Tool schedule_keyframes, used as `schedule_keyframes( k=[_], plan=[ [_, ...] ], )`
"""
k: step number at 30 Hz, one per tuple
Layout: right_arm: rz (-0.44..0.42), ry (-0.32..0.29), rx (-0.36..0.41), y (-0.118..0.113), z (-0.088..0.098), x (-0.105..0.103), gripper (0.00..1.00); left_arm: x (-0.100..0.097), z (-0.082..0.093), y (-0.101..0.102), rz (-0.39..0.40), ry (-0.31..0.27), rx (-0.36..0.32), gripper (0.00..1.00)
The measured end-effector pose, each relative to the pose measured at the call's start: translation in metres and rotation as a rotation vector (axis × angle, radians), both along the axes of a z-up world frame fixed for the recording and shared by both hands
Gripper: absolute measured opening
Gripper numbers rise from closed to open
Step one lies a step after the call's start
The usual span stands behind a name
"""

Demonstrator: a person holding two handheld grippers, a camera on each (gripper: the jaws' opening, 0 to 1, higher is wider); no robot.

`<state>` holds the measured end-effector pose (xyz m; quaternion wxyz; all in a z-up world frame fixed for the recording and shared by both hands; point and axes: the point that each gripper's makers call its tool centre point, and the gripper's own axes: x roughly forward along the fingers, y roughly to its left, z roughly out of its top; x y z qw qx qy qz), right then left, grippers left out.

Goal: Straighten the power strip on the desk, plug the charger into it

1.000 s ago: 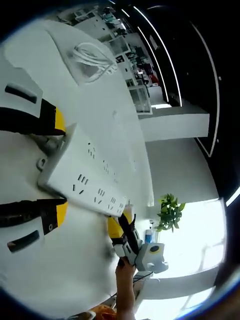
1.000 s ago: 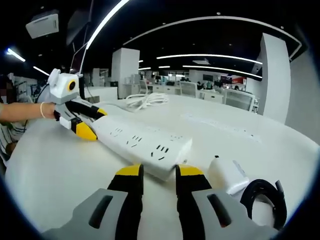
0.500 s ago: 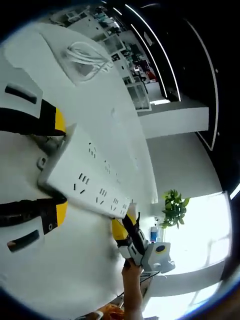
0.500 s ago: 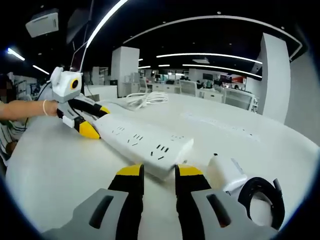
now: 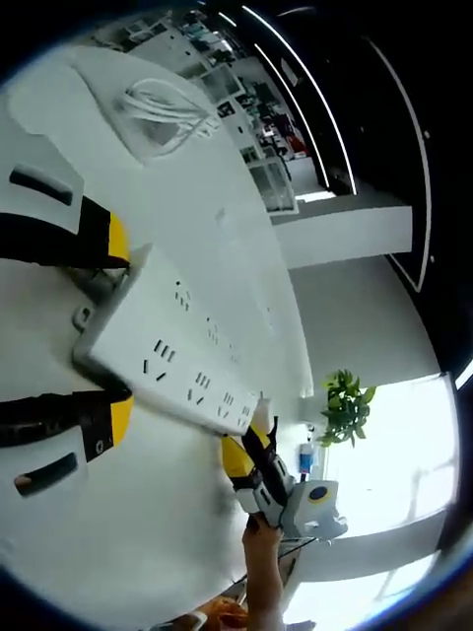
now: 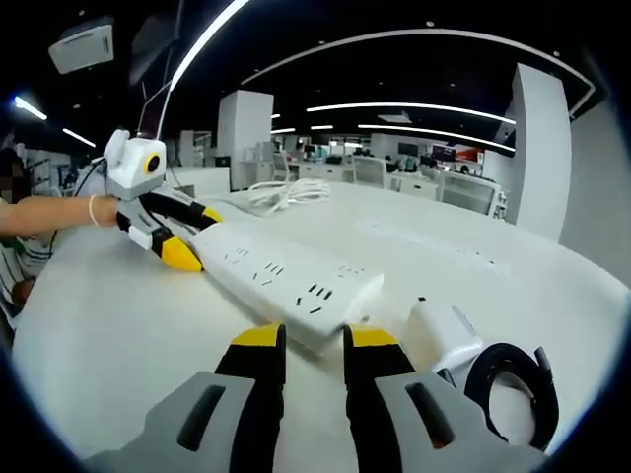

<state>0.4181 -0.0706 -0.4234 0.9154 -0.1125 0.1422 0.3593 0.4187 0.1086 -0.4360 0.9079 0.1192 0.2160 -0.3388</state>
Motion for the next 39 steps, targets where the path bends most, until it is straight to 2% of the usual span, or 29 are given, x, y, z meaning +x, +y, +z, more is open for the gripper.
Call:
schedule_keyframes(
  k=[30,35,37,39],
  plan=[
    [-0.001,0.012,0.014,-0.0057,0.0016,0.0008,0.20,0.0049,0.0015,-0.0065,0.000,0.000,0.003,0.50],
    [0.008,-0.008,-0.003,-0.0060,0.0012,0.0011,0.20,0.0036,0.0014,-0.0067,0.001,-0.006,0.001,0.51],
    [0.011,-0.010,0.002,-0.0063,0.0014,0.0017,0.20,0.0020,0.0030,-0.0069,0.005,-0.003,-0.017,0.51],
    [0.011,-0.011,0.006,-0.0059,0.0016,0.0015,0.21,0.0012,0.0086,-0.0066,0.013,0.000,-0.064,0.50]
  ],
)
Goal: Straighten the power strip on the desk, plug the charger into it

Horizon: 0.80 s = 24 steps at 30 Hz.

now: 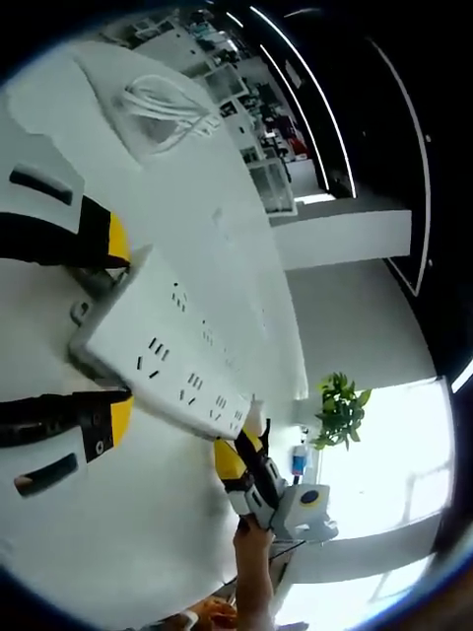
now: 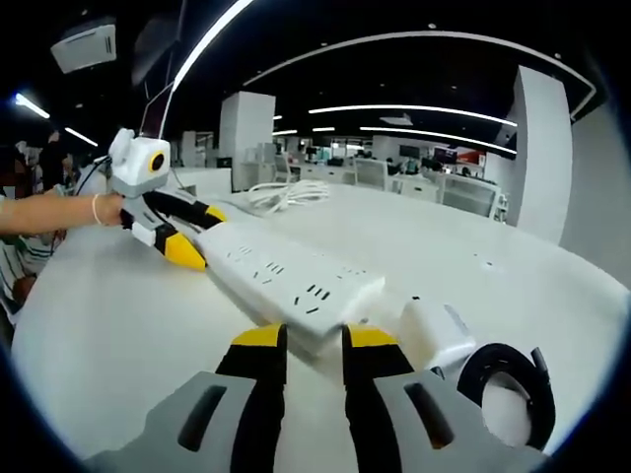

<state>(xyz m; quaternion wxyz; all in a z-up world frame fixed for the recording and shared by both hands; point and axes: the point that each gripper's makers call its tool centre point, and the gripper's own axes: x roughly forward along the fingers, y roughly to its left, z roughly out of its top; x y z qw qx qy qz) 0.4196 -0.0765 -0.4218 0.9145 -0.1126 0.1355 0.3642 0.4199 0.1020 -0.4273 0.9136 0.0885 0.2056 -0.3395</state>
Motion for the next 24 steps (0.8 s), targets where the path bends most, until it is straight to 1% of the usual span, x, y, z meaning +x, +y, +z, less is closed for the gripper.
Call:
schedule_keyframes(
  k=[1,3,5,7,9,13,16,18,20,22,24],
  plan=[
    [0.000,-0.003,-0.003,0.000,0.000,0.000,0.22,-0.001,0.004,0.000,0.002,0.002,-0.028,0.50],
    [0.005,-0.006,-0.003,0.002,0.000,-0.001,0.25,-0.004,0.009,-0.001,0.007,0.036,-0.087,0.50],
    [0.008,-0.002,0.011,0.005,0.001,-0.002,0.29,-0.006,0.010,0.002,0.012,0.031,-0.079,0.50],
    [0.006,-0.011,0.012,0.006,0.004,-0.002,0.31,-0.007,0.009,0.004,0.018,0.015,-0.054,0.56],
    [0.008,-0.028,0.012,0.008,0.007,-0.004,0.33,-0.010,0.010,0.005,0.015,-0.001,-0.049,0.60],
    [0.013,-0.056,0.014,0.010,0.015,-0.005,0.40,-0.014,0.011,0.005,0.018,-0.020,-0.051,0.62],
    [0.010,-0.077,0.018,0.009,0.021,-0.005,0.44,-0.016,0.014,0.004,0.021,-0.036,-0.071,0.69],
    [0.010,-0.085,0.024,0.008,0.024,-0.006,0.48,-0.019,0.017,0.004,0.024,-0.048,-0.089,0.72],
    [0.011,-0.097,0.024,0.008,0.026,-0.008,0.51,-0.022,0.019,0.003,0.032,-0.031,-0.126,0.75],
    [0.008,-0.113,0.025,0.005,0.028,-0.008,0.55,-0.023,0.023,0.004,0.038,-0.046,-0.160,0.78],
    [0.006,-0.122,0.034,0.002,0.031,-0.009,0.60,-0.025,0.028,0.006,0.046,-0.062,-0.176,0.81]
  ],
)
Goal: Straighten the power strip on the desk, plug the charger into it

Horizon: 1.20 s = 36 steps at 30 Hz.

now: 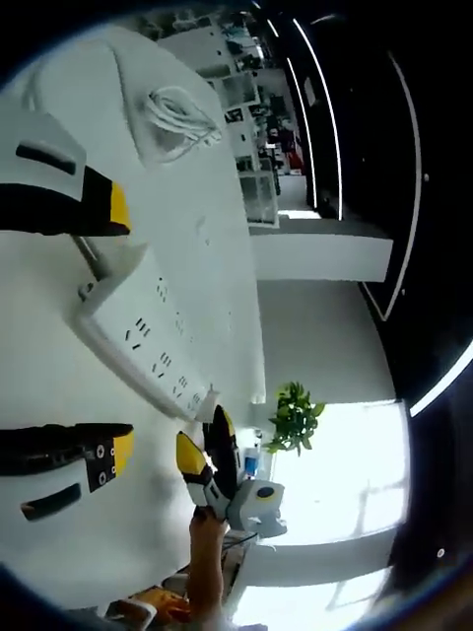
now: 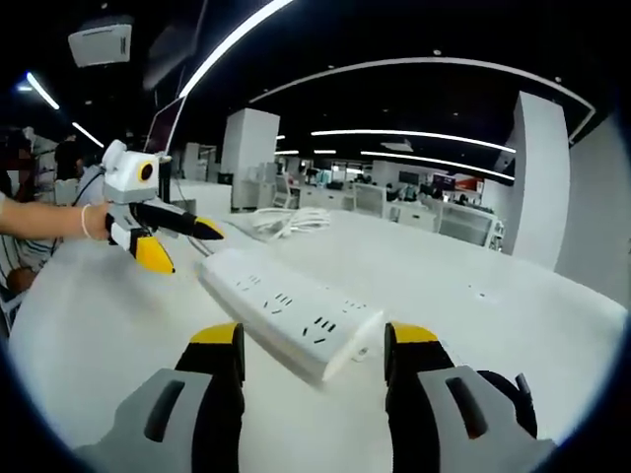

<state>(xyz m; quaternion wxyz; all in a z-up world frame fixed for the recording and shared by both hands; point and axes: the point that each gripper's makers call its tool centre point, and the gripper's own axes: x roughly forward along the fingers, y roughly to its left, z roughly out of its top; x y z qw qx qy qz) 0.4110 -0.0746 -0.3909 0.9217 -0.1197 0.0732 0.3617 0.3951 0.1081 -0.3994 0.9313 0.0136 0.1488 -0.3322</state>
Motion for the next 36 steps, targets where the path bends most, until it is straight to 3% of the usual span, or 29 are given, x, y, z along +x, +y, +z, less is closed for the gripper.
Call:
schedule_keyframes(
  k=[4,9,21,28,36],
  plan=[
    [0.009,-0.009,0.022,-0.003,0.005,-0.004,0.64,0.002,0.012,0.004,0.024,-0.055,-0.048,0.93],
    [0.012,-0.031,0.048,-0.010,0.011,-0.007,0.71,-0.001,0.016,0.008,0.032,-0.073,-0.058,0.98],
    [-0.001,-0.063,0.090,-0.032,0.022,-0.011,0.82,-0.012,0.021,0.014,0.042,-0.114,-0.073,0.99],
    [-0.004,-0.083,0.112,-0.043,0.029,-0.014,0.99,-0.024,0.028,0.020,0.047,-0.137,-0.093,0.99],
    [-0.018,-0.105,0.119,-0.062,0.037,-0.020,1.00,-0.041,0.037,0.028,0.065,-0.168,-0.126,0.99]
  ],
)
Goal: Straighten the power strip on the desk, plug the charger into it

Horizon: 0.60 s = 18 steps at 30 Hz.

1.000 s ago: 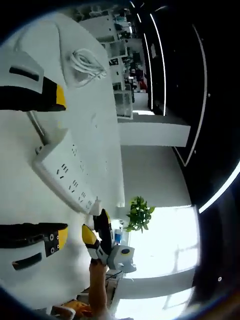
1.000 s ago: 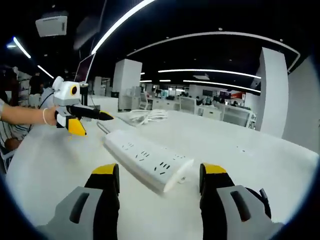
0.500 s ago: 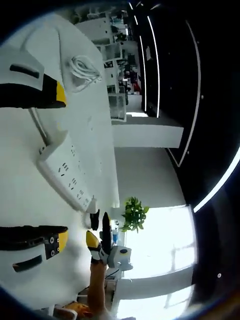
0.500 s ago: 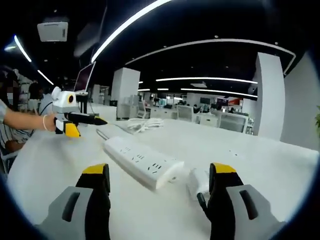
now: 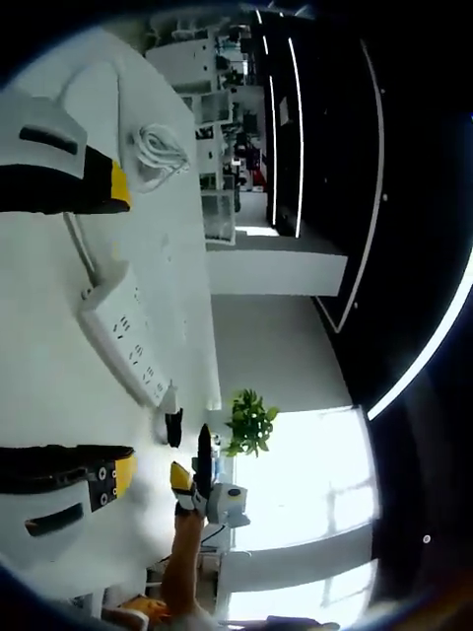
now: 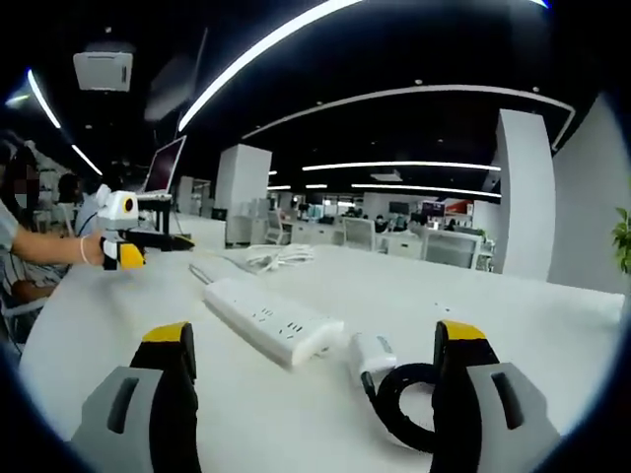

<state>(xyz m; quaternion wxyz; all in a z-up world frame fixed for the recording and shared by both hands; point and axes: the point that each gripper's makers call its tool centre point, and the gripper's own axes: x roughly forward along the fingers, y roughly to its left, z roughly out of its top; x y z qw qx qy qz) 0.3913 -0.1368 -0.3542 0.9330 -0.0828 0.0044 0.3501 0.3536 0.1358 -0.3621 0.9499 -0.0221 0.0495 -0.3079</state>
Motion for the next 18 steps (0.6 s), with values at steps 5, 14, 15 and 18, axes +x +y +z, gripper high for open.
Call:
schedule_keyframes(
  k=[5,14,15,18],
  plan=[
    [-0.011,-0.007,-0.006,-0.013,0.003,-0.001,1.00,-0.013,0.003,0.003,0.017,-0.019,-0.004,0.99],
    [0.006,0.015,-0.051,-0.025,-0.007,-0.005,1.00,-0.037,-0.004,0.013,0.025,-0.019,-0.018,0.99],
    [0.006,0.018,-0.054,-0.026,-0.009,-0.006,1.00,-0.040,-0.004,0.015,0.027,-0.019,-0.021,0.99],
    [0.007,0.029,-0.060,-0.030,-0.015,-0.009,1.00,-0.050,-0.003,0.021,0.033,-0.028,-0.032,0.99]
  ],
)
